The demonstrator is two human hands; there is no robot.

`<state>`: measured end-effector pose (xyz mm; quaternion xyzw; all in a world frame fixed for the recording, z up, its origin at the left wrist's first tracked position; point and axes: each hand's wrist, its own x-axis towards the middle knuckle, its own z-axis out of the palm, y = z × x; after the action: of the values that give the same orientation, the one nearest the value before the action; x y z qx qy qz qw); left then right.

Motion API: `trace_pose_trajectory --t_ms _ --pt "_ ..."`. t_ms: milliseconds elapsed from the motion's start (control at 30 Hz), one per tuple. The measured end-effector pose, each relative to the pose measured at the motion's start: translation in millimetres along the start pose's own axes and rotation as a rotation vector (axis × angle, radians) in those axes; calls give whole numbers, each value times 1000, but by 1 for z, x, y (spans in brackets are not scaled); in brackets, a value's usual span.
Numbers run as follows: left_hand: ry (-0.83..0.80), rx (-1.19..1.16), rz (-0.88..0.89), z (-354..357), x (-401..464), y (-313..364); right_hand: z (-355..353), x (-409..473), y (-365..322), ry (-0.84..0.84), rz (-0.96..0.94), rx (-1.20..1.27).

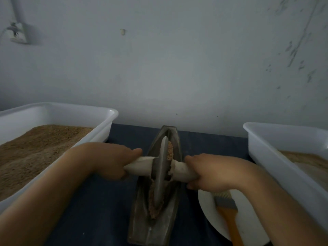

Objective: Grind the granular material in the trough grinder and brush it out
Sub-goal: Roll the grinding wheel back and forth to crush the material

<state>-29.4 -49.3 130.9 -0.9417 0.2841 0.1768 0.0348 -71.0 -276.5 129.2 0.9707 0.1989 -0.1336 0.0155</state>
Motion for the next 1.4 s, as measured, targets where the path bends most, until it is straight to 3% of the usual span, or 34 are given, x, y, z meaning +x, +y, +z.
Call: trace_pose_trajectory --t_ms 133,333,433,567,867,1000,1167,1400 --pt "109 -25 -34 6 13 -2 5 15 5 88 58 -3" --pt "647 245 -194 31 55 -4 28 50 27 488 115 -146" --pt "770 268 -185 35 65 -7 34 57 33 594 115 -148" --pt "712 228 -153 32 61 -11 34 54 30 560 98 -158" --pt "80 -9 -23 4 5 3 2 8 4 65 28 17" --pt "-8 32 -1 -2 -7 6 -3 -3 0 -25 -7 16" --pt "81 -22 -26 4 8 2 3 12 5 84 43 5" --pt "662 239 -197 32 58 -4 31 51 25 550 122 -203"
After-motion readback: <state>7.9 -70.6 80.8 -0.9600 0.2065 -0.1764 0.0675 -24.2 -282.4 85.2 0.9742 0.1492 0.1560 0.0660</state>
